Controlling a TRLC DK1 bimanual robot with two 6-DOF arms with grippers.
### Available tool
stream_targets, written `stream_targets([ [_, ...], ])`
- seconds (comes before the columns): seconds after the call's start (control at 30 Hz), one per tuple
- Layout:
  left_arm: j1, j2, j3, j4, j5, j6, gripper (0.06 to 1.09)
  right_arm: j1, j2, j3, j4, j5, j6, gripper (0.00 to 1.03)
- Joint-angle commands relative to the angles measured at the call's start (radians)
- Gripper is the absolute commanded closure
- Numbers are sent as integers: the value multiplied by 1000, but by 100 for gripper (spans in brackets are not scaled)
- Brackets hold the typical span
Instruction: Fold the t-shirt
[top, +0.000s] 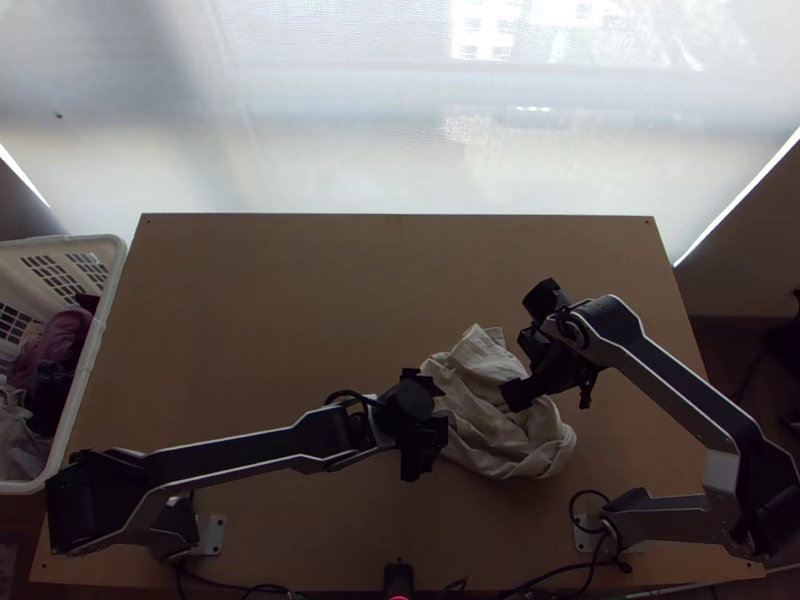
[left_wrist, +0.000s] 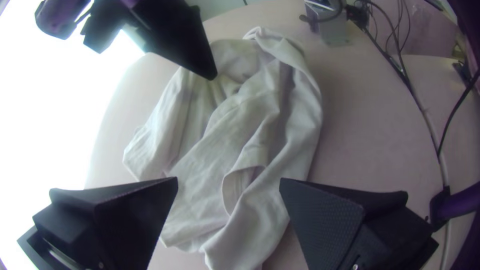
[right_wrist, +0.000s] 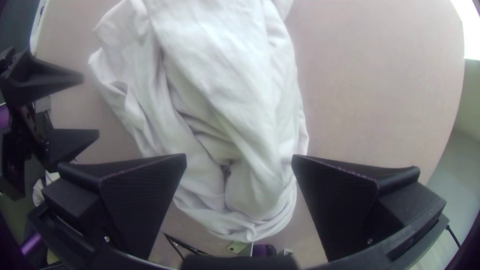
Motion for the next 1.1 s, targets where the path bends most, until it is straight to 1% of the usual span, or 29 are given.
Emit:
stream_targets([
  [0.0, -25, 138, 78, 97, -9, 6, 10, 5, 26, -3, 34, 1, 0, 5],
  [0.13, -27, 176, 105, 101, -9, -8, 10, 5, 28, -3, 41, 1, 0, 7],
  [0.37, -27, 259, 168, 114, -9, -37, 11, 3, 31, -3, 53, 1, 0, 7],
  [0.47, -32, 281, 173, 111, -8, -45, 17, 2, 33, -3, 56, 1, 0, 7],
  [0.53, -35, 290, 170, 109, -9, -45, 23, 0, 33, -3, 59, 1, 0, 7],
  [0.6, -35, 299, 167, 109, -9, -42, 32, 0, 33, -5, 65, 1, 0, 7],
  [0.63, -35, 305, 168, 109, -9, -39, 40, 2, 34, -5, 67, 1, 0, 7],
  [0.7, -32, 318, 167, 108, -9, -34, 61, 2, 37, -8, 74, 1, 0, 7],
  [0.73, -30, 322, 168, 108, -9, -34, 69, 2, 40, -11, 79, 1, 0, 10],
  [0.77, -29, 325, 168, 108, -9, -36, 75, 2, 40, -16, 84, 1, 0, 12],
  [0.8, -29, 331, 167, 106, -8, -37, 79, 2, 40, -19, 90, -1, 0, 16],
  [0.87, -30, 339, 159, 103, -8, -37, 82, 3, 40, -30, 99, -10, 0, 24],
  [0.93, -32, 341, 142, 104, -9, -33, 90, 14, 40, -45, 117, -21, -5, 36],
  [0.97, -30, 339, 142, 106, -9, -48, 92, 19, 39, -54, 131, -21, -7, 42],
  [1.03, -13, 338, 157, 81, 0, -122, 103, 25, 40, -82, 176, -24, -10, 55],
  [1.07, -7, 338, 165, 49, 12, -129, 105, 25, 40, -97, 203, -25, -10, 63],
])
